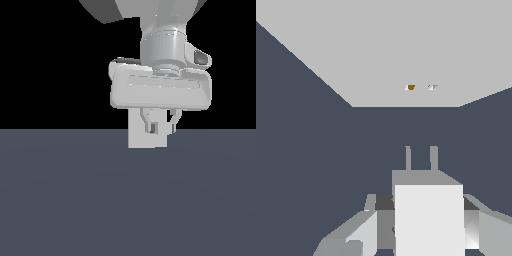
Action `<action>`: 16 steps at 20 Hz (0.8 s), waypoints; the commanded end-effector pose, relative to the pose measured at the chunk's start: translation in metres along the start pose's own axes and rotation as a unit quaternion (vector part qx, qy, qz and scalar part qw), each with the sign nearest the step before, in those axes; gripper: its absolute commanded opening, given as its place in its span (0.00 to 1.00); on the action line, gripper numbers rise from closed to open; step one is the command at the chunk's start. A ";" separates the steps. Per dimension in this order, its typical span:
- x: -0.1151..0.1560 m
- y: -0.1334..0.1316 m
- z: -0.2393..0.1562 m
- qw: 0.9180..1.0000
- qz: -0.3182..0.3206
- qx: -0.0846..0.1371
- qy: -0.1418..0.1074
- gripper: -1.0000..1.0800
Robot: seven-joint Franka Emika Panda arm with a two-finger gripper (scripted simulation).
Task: Plug the charger into the wall socket.
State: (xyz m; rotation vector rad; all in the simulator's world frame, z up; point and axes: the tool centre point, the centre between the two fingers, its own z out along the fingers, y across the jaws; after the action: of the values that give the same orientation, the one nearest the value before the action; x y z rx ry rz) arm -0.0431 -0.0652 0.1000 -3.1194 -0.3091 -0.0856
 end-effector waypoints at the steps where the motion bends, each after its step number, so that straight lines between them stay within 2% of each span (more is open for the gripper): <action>1: 0.002 0.000 0.000 1.000 0.000 0.000 0.000 0.00; 16: 0.046 0.000 0.002 1.000 0.000 0.000 0.000 0.00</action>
State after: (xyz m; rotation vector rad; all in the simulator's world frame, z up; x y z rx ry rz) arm -0.0032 -0.0576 0.0985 -3.1199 -0.3058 -0.0794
